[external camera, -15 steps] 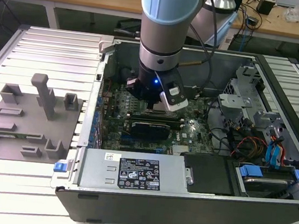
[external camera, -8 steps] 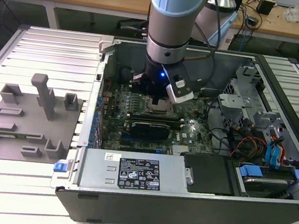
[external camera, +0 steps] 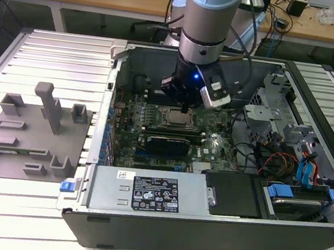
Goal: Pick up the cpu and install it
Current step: 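Install the second cpu locking lever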
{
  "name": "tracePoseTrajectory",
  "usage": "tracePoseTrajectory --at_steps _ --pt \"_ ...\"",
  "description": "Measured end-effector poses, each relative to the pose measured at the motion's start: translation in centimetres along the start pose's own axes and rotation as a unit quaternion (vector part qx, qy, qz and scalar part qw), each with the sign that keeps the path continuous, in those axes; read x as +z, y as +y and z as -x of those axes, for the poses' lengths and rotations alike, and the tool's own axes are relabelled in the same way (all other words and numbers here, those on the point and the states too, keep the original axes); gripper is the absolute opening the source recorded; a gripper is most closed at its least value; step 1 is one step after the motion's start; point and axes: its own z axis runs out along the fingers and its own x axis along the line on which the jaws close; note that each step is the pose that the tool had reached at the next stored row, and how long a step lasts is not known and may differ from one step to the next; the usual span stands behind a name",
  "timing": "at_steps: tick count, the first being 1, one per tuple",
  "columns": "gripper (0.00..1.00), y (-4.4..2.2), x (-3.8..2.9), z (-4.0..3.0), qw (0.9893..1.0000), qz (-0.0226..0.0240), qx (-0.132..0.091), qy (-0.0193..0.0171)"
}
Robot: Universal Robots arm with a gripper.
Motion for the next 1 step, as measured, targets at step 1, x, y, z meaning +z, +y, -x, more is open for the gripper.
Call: tracePoseTrajectory --at_steps 1 --pt "0.11 0.00 0.00 0.00 1.0000 0.0000 0.000 0.0000"
